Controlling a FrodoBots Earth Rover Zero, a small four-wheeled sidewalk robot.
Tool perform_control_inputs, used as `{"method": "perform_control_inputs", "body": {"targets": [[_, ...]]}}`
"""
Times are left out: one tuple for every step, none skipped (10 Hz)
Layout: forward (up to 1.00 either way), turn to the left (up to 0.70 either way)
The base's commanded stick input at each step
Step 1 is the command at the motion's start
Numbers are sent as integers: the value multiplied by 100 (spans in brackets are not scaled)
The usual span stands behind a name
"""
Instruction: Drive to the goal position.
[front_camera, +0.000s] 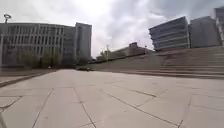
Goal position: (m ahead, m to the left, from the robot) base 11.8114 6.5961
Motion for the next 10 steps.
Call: {"method": "perform_control_inputs", "body": {"targets": [[70,0],[70,0],[70,0],[70,0],[70,0],[70,0],[70,0],[70,0],[70,0],[70,0]]}}
